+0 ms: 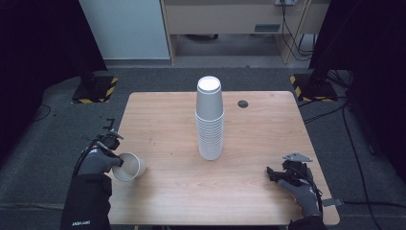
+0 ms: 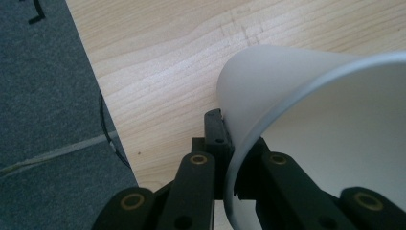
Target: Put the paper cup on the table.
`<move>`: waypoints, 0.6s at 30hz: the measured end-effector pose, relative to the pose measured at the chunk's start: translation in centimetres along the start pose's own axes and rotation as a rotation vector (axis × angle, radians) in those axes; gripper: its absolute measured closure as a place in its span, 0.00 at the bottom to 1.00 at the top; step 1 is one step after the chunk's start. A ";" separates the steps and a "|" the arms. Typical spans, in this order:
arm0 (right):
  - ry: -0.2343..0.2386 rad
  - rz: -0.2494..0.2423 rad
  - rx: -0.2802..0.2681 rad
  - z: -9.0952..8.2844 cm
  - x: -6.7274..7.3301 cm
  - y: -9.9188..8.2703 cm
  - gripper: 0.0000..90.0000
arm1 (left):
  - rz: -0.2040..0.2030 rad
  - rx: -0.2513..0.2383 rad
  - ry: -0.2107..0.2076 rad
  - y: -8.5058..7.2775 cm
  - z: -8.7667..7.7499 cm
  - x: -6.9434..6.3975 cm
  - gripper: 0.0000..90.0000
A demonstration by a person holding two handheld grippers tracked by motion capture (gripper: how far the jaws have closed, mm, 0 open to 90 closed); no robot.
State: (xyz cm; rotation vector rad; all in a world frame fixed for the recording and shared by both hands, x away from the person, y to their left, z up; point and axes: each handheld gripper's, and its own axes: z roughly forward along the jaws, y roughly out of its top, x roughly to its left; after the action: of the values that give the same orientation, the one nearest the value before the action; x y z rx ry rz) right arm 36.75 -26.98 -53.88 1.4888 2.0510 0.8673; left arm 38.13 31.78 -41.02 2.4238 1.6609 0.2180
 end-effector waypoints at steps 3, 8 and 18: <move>0.000 0.000 0.000 0.0 0.0 0.0 0.08 | -0.003 0.019 -0.001 0.3 0.1 0.0 0.96; 0.000 0.001 0.000 0.0 0.0 0.0 0.08 | -0.017 0.031 -0.014 0.7 0.6 -0.3 0.96; 0.000 0.001 0.000 0.0 0.0 0.0 0.08 | -0.040 0.055 -0.010 1.3 1.5 -0.9 0.94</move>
State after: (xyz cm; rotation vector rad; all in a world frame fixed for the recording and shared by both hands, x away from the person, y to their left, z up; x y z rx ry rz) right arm 36.75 -26.97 -53.88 1.4897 2.0507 0.8679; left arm 39.29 30.38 -42.15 2.4245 1.7317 0.1564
